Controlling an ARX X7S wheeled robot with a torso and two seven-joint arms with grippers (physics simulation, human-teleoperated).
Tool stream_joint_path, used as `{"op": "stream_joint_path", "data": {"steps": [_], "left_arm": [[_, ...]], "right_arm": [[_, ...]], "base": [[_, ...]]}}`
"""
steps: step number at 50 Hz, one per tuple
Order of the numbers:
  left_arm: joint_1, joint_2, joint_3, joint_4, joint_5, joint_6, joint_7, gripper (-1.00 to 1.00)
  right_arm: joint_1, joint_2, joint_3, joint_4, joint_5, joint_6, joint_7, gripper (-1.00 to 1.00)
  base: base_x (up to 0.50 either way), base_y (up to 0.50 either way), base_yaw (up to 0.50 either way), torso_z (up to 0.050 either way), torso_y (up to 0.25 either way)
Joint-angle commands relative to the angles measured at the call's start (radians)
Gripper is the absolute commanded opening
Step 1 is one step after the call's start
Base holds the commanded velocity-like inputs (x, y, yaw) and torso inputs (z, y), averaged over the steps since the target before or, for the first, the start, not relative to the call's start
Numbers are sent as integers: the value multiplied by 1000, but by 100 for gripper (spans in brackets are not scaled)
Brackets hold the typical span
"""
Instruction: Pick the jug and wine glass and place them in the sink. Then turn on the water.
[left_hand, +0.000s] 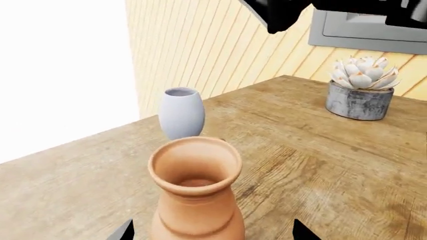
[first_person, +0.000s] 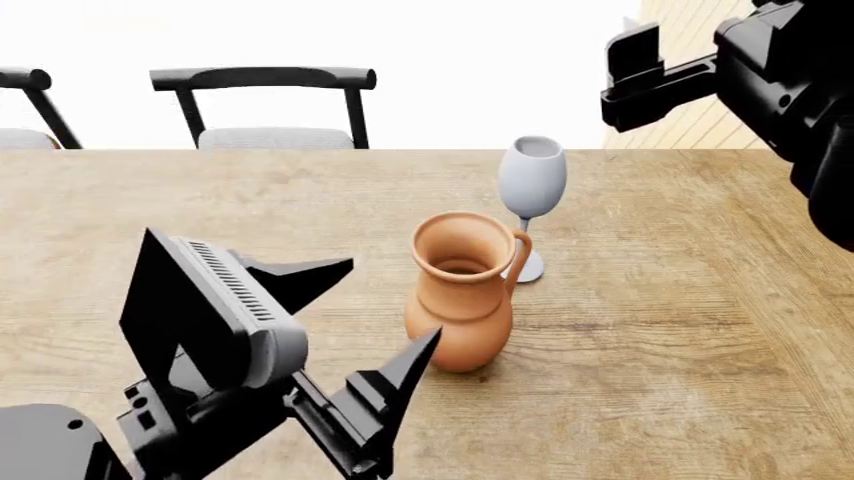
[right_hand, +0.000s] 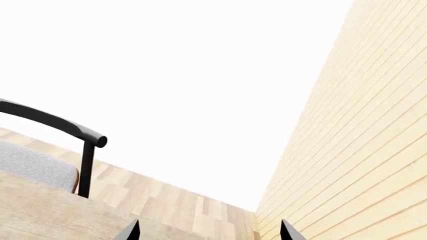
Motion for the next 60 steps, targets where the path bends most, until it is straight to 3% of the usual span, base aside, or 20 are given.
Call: {"op": "stream_joint_path", "data": {"steps": [1,30,60], "left_arm": [[-58,52,50,-74,59,-11,39,100],[-62,88,104,-154,194,6,133,100],[-73,111,157,-189,239,21,166,100]], "right_arm": [[-10,5,-9,3,-10,-14,-8,100],[-19,8,-19,8,-14,-35,-12,100],[-34,18,-26,10,-18,-56,-14,100]], "base": [[0,0,0,0,0],[0,0,0,0,0],[0,0,0,0,0]]}}
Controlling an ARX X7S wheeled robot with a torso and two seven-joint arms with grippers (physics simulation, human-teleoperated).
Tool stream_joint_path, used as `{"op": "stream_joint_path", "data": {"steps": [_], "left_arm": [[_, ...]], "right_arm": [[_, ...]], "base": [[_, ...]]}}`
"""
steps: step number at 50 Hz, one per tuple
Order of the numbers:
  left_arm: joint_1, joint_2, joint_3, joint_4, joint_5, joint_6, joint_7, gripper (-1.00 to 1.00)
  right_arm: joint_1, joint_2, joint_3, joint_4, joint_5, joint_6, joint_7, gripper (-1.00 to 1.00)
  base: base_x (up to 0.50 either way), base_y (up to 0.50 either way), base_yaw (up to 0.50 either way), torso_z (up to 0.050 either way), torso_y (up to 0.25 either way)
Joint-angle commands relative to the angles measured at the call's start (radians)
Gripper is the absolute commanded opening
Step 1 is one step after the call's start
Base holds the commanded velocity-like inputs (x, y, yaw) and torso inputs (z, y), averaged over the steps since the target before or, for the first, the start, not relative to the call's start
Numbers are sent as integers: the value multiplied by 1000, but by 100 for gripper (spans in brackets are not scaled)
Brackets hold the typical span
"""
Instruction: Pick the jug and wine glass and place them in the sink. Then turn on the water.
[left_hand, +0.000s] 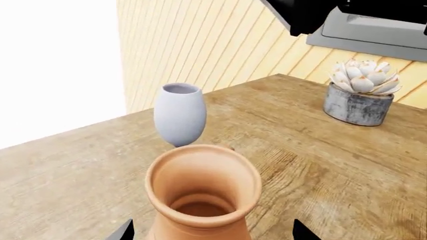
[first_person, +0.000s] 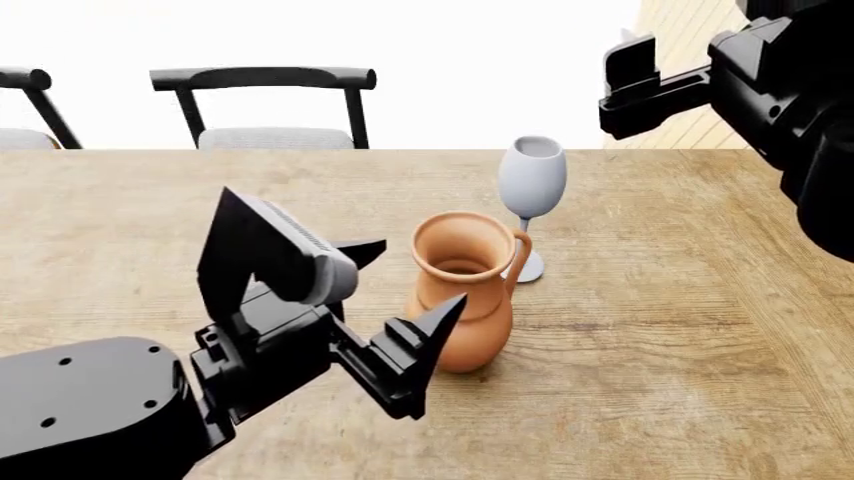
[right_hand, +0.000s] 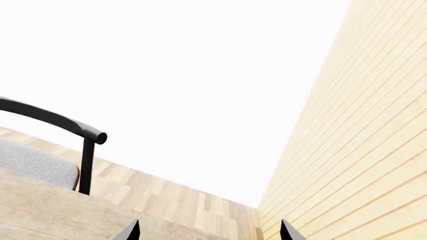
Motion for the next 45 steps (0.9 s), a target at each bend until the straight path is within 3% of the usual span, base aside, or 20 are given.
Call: {"op": "stream_joint_path", "data": {"steps": [1,45], "left_arm": [[-4,8,19,-13,18,7,13,100],[-3,36,91,-90,114,47,71,100]], "right_arm": [[-5,3,-2,0,1,-6,1,100],[-18,17,-12,-1,-2,-30,-2,100]], "base": [[0,0,0,0,0],[0,0,0,0,0]]}}
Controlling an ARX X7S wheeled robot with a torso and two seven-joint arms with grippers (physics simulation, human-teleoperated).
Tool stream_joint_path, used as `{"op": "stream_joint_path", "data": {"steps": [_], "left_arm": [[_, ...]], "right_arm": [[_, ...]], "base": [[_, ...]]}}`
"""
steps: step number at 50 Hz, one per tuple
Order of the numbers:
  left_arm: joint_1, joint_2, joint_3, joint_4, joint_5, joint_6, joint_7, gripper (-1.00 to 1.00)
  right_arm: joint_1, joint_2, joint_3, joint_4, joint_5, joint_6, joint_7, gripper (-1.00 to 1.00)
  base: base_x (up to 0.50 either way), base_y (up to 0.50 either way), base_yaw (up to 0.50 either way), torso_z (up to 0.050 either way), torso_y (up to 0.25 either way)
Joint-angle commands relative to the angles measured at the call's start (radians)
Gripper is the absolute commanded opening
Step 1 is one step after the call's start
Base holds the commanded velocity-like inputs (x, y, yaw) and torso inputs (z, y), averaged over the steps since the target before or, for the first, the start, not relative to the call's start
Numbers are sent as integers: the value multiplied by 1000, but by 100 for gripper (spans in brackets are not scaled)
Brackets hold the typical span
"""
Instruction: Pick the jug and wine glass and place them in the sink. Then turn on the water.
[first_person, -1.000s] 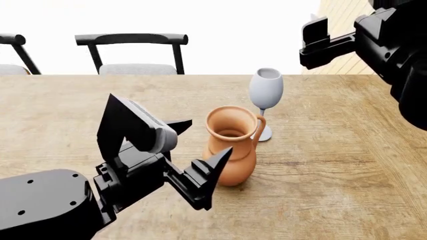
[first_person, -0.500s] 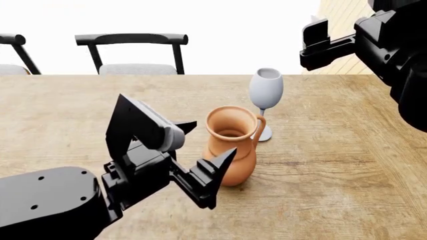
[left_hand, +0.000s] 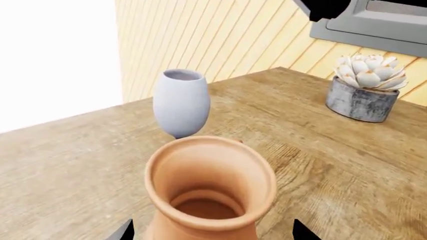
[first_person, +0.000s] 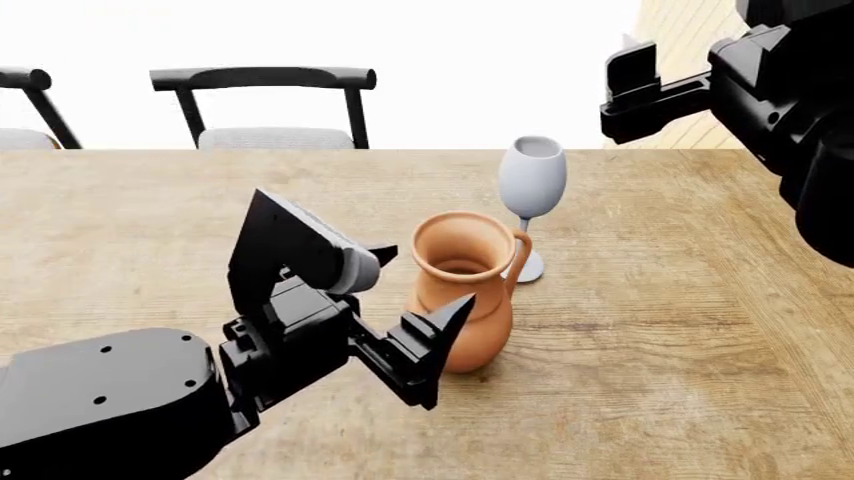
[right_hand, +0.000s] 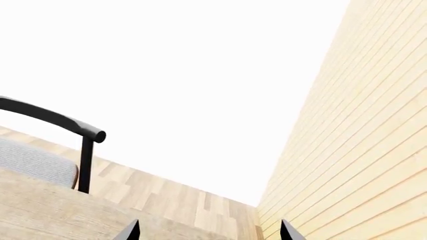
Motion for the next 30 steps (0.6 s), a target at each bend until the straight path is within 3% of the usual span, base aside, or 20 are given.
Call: {"op": "stream_joint_path", "data": {"steps": [1,30], "left_arm": [[-4,11,18,-24,21,12,16,100],[-9,41,65,-76,67,44,54,100]], "right_arm": [[-3,3,-1,0,1,-6,0,100],[-21,20,-4,-6,2,-23,-4,100]], "base": [[0,0,0,0,0],[0,0,0,0,0]]}}
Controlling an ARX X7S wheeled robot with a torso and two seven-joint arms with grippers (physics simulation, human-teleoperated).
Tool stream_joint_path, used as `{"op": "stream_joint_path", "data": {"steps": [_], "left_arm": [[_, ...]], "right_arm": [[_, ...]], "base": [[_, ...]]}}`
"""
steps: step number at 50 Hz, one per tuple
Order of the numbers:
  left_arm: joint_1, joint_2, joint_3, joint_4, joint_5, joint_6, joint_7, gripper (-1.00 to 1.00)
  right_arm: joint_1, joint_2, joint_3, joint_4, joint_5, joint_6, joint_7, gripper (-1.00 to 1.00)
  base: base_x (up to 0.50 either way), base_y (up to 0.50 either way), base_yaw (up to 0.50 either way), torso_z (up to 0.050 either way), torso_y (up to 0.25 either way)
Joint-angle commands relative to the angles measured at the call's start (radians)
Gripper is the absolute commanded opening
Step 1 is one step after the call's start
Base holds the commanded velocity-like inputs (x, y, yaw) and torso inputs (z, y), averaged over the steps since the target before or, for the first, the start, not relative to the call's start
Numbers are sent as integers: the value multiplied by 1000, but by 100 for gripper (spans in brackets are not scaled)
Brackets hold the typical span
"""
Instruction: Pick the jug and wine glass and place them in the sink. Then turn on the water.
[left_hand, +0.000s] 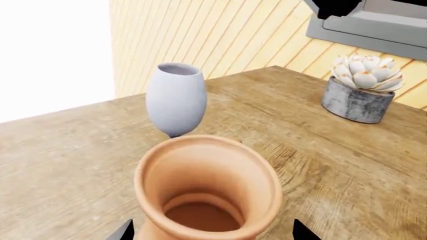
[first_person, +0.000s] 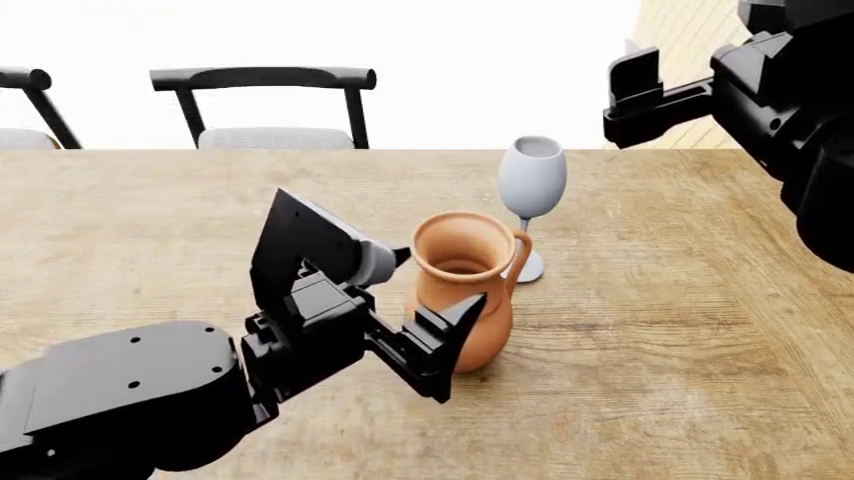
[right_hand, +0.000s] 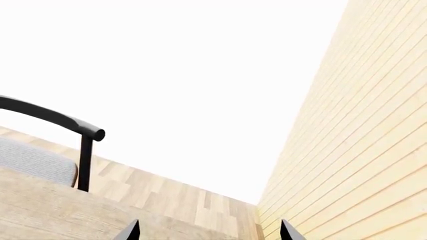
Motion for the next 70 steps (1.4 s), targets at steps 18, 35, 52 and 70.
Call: {"op": "stream_joint_path", "data": {"steps": [18,35,52,70], "left_arm": [[0,18,31,-31,20,25,17,100],[2,23,39,-44,21,39,20,100],[-1,29,55,-67,36,53,31,100],[5,33,65,-78,39,65,27,100]], "right_arm": [[-8,8,-5,-6,4,-10,-1,100],[-12,11,1,-8,13,-17,9,100],[-15,12,-1,-4,17,-23,9,100],[-22,16,-2,-3,19,-30,10,100]], "base": [[0,0,0,0,0],[0,0,0,0,0],[0,0,0,0,0],[0,0,0,0,0]]}}
